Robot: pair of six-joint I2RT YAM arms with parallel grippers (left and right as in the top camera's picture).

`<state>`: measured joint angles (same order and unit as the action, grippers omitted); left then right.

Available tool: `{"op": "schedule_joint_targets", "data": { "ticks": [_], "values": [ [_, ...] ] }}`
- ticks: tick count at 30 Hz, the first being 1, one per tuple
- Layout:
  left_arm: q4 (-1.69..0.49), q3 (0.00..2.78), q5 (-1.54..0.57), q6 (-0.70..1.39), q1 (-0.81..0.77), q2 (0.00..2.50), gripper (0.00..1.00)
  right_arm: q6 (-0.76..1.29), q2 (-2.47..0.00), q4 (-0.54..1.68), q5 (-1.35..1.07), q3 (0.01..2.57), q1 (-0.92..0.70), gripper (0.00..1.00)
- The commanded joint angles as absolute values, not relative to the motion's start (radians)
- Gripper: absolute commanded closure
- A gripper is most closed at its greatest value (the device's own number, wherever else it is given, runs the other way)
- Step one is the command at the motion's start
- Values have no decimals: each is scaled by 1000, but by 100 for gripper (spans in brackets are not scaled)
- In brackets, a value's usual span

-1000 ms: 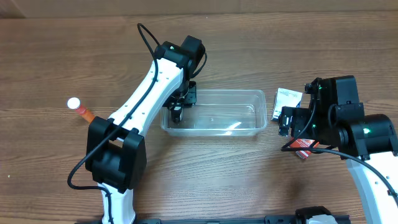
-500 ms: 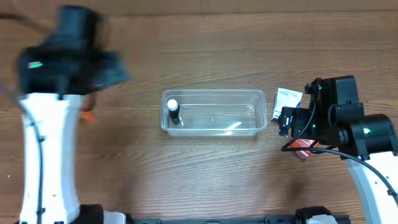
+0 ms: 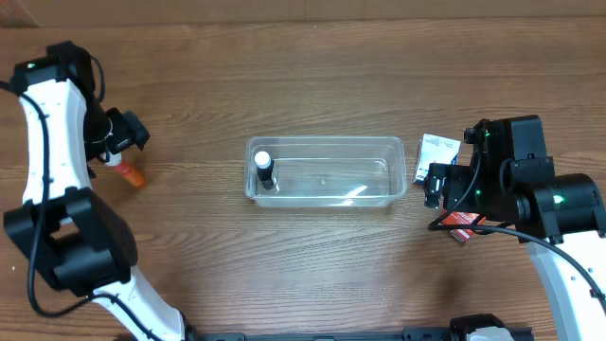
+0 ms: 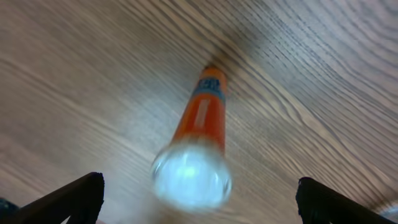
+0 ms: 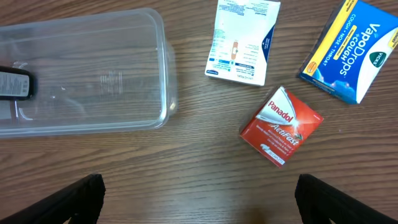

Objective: Pack container
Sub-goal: 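Move the left gripper back and grasp the orange Redoxon tube, then place the Redoxon tube upright beside the bottle in the container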

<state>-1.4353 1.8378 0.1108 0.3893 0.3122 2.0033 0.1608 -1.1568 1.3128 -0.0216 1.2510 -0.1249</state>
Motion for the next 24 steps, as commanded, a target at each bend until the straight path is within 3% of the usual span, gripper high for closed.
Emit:
{"op": "schedule_joint_targets", "data": {
  "ticks": [1, 3, 5, 6, 8, 9, 15, 20, 24],
  "values": [
    [-1422, 1829, 103, 369, 317, 2078, 0, 160, -1151, 1311, -17, 1278, -122, 0],
    [-1417, 1829, 104, 369, 317, 2104, 9, 160, -1151, 1311, -17, 1278, -122, 0],
    [-1414, 1829, 105, 369, 318, 2113, 25, 160, -1151, 1311, -17, 1278, -122, 0],
    [-1414, 1830, 114, 365, 318, 2113, 42, 160, -1151, 1311, -17, 1278, -122, 0],
    [-1417, 1830, 144, 359, 318, 2113, 67, 160, -1151, 1311, -17, 1278, -122, 0],
    [-1418, 1830, 154, 359, 318, 2113, 72, 160, -1151, 1311, -17, 1278, -122, 0],
    [-1431, 1830, 164, 363, 317, 2103, 89, 160, -1151, 1311, -17, 1278, -122, 0],
    [-1467, 1830, 117, 382, 271, 1954, 90, 160, -1151, 1311, -17, 1278, -122, 0],
    [-1502, 1830, -20, 375, 134, 1699, 91, 160, -1151, 1311, -17, 1278, -122, 0]
  ]
}}
